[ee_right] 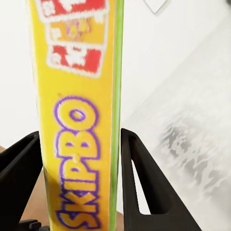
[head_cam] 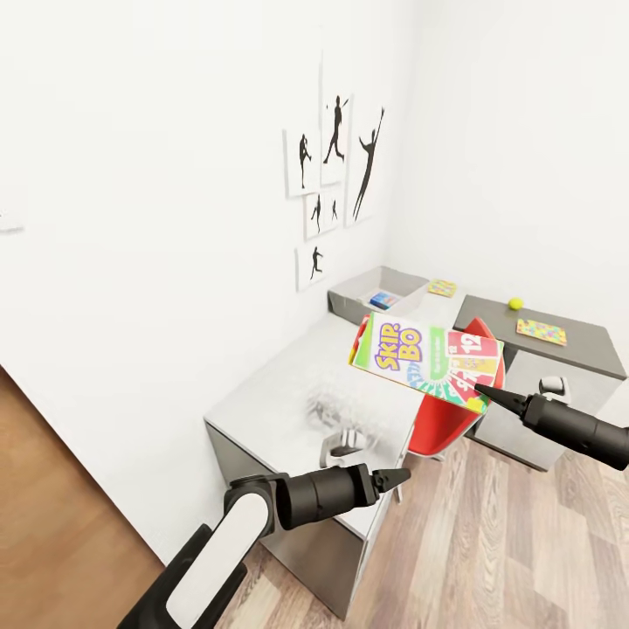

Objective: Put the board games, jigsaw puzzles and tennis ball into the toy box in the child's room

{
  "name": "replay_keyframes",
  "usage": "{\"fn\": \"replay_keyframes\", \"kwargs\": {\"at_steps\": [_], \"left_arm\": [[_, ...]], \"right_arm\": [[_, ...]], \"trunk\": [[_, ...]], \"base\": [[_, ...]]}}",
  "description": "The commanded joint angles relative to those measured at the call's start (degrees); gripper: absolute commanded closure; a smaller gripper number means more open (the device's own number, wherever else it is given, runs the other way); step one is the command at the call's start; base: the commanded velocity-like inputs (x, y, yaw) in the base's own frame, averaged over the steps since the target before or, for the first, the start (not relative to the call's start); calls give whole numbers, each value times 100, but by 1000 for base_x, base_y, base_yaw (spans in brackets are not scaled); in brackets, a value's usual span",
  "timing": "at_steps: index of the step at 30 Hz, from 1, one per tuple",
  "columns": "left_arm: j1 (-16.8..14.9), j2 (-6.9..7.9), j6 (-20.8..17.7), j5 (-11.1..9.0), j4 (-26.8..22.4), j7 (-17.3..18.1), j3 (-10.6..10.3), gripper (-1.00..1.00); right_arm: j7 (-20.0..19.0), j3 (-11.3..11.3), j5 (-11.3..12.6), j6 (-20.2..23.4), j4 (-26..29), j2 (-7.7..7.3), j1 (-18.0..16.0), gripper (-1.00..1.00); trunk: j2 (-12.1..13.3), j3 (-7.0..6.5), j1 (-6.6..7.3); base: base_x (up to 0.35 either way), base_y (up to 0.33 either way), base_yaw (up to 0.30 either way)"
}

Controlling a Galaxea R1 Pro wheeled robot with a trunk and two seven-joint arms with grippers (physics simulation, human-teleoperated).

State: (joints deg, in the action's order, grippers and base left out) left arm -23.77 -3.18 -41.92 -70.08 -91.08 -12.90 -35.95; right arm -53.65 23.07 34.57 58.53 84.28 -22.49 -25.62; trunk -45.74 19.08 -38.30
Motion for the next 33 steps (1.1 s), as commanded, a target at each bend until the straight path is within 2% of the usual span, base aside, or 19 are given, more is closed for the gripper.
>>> {"fn": "replay_keyframes", "kwargs": {"at_steps": [1,33], "left_arm": [[-5,-1,-13,-59,-6,-55,0,-100],[-5,-10,-11,-64,2,-55,0,-100]], "right_arm": [[-31,5,-21,17,0,-1,-5,100],[-31,5,-21,16,0,-1,20,100]], "trunk": [[36,-11,22],[1319,-586,724]], "base": [[0,0,0],[0,0,0]]}}
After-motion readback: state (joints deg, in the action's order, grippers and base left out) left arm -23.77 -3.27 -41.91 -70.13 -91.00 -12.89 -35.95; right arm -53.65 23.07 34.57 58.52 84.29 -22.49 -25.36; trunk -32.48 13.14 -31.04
